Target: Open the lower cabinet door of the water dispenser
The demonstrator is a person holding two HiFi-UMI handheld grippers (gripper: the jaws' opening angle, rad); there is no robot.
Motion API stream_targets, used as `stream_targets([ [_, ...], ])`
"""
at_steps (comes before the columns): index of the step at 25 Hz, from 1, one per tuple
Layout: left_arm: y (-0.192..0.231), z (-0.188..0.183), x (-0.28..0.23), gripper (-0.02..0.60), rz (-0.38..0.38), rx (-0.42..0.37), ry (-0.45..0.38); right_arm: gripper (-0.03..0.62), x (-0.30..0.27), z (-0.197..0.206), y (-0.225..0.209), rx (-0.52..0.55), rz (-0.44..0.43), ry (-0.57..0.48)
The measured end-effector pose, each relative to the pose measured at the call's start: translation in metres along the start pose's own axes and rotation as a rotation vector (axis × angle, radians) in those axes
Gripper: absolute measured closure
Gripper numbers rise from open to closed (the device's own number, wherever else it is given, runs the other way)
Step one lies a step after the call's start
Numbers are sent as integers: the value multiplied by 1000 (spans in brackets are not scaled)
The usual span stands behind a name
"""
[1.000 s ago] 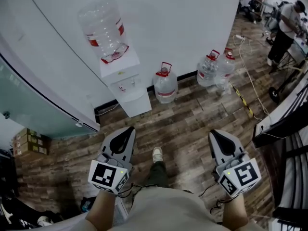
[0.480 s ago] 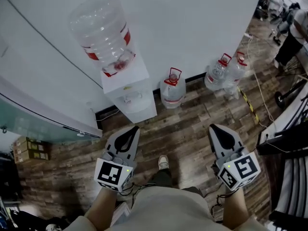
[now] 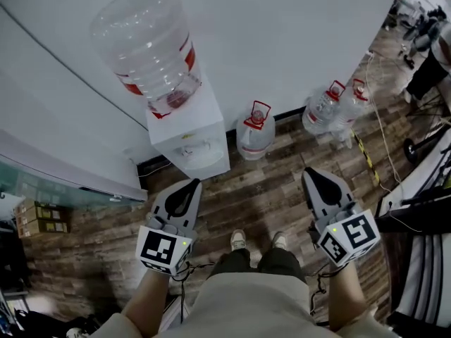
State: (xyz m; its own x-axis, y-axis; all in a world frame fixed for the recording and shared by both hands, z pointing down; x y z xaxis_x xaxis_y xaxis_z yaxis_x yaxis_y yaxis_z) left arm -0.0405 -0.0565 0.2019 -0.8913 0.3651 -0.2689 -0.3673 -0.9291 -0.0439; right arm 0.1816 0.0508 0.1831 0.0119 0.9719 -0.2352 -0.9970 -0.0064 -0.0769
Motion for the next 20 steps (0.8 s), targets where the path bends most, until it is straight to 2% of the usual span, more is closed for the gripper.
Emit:
stream_targets([
  [4, 10, 6, -6, 575, -45, 27, -11, 585, -26, 8, -5, 18, -55, 18],
  [7, 14, 7, -11, 575, -83, 6, -39, 586, -52, 14, -10, -19, -129, 24],
  [15, 20, 40, -24, 575, -308, 65, 10, 585, -121, 30, -31, -89, -342, 66],
  [20, 22, 61, -34, 575, -421, 109, 8, 577, -160, 55, -40, -56, -443, 109],
])
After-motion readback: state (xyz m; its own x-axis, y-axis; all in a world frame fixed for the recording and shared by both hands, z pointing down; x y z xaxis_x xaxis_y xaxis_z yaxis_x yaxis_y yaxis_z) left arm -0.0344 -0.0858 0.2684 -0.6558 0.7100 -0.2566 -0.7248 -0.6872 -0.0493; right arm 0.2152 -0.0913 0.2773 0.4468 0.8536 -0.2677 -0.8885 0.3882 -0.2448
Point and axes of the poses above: the fingertips, and each gripper's own axes: x backward along the fingers, y to its left, z out of its underside, the point moved 3 cm from there along x, backward along the fingers, and after that the axes turned 7 degrees about z, right-handed, at the moved point
